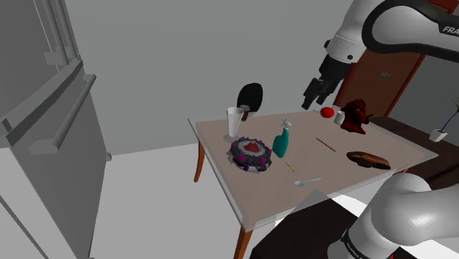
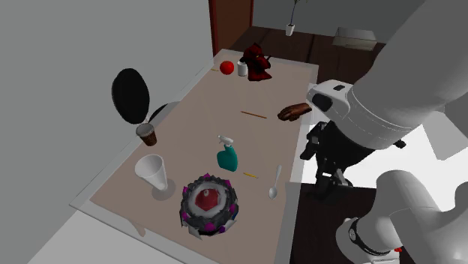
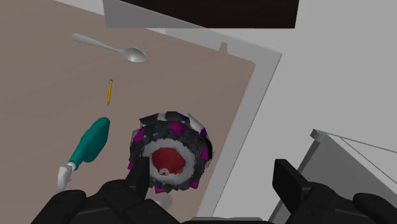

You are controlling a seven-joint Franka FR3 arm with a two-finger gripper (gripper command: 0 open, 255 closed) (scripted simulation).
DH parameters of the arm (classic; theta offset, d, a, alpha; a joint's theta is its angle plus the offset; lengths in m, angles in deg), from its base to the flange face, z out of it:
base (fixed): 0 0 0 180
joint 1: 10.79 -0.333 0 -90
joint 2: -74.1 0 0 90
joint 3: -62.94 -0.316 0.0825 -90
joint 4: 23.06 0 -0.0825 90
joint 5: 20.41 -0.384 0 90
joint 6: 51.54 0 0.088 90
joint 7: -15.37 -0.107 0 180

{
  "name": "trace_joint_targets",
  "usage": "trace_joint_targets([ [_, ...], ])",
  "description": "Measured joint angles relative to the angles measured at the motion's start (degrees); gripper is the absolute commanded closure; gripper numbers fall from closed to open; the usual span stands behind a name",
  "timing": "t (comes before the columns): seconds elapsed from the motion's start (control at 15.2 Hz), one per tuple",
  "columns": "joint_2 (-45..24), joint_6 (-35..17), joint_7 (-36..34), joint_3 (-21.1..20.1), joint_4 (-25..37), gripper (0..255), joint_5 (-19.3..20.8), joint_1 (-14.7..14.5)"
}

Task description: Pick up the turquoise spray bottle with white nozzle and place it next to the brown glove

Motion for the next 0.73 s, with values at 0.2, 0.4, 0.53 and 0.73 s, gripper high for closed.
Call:
trace_joint_targets([
  [0.2, -0.64, -1.50, 1.25, 1.13, -1.08, 0, 0.75, 0.31],
  [0.4, -3.16, -5.34, 3.85, 3.51, -2.85, 0, 2.28, 0.97],
  [0.53, -5.15, -7.63, 5.42, 4.92, -3.44, 0, 3.19, 1.37],
  [0.73, -8.78, -11.34, 8.57, 7.84, -3.86, 0, 4.74, 2.19],
])
